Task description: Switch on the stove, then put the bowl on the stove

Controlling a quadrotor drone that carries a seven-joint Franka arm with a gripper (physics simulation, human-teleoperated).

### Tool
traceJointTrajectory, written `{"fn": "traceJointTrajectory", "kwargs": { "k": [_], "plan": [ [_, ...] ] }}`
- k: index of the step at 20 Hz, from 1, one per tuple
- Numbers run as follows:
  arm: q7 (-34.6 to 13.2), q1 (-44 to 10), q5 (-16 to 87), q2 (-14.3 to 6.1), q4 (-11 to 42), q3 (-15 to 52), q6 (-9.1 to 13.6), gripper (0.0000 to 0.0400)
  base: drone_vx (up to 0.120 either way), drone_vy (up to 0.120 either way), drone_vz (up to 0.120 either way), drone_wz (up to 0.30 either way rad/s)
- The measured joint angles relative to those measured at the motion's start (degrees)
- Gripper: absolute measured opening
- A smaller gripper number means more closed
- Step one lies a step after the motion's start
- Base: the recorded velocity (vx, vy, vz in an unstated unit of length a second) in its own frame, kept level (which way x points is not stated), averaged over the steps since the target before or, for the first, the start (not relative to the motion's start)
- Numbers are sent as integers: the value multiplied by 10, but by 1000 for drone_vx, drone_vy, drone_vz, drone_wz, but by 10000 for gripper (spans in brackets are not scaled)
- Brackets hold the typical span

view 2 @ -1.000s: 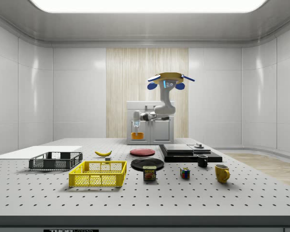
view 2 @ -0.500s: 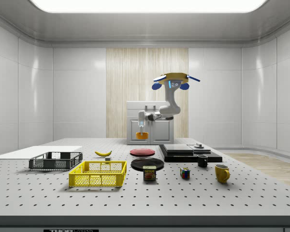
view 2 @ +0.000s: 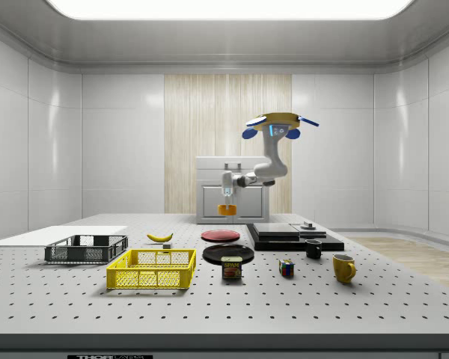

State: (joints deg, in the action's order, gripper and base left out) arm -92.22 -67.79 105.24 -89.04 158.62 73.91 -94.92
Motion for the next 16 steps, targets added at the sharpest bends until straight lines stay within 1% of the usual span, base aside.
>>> {"fn": "traceJointTrajectory", "kwargs": {
  "k": [1, 2, 3, 7, 9, 11, 12, 16],
  "plan": [
    [0, 0, 0, 0, 0, 0, 0, 100, -120, 0, 0, 0],
    [0, 0, 0, 0, 0, 0, 0, 100, -120, -120, 0, 0],
    [0, 0, 0, -1, 0, 0, -1, 100, -120, -40, 0, 0],
    [0, 0, -1, -1, 0, 0, -1, 100, -120, 0, 0, 0],
    [0, 0, -1, -2, 0, 0, -1, 100, -120, 60, 0, 0],
    [0, -1, -1, -2, 0, 0, -2, 100, -120, 0, 0, 0],
    [0, -1, -1, -2, 0, 0, -2, 100, -120, -120, 0, 0],
    [-1, -1, -1, -3, 0, 0, -2, 100, -120, 0, 0, 0]
  ]
}}
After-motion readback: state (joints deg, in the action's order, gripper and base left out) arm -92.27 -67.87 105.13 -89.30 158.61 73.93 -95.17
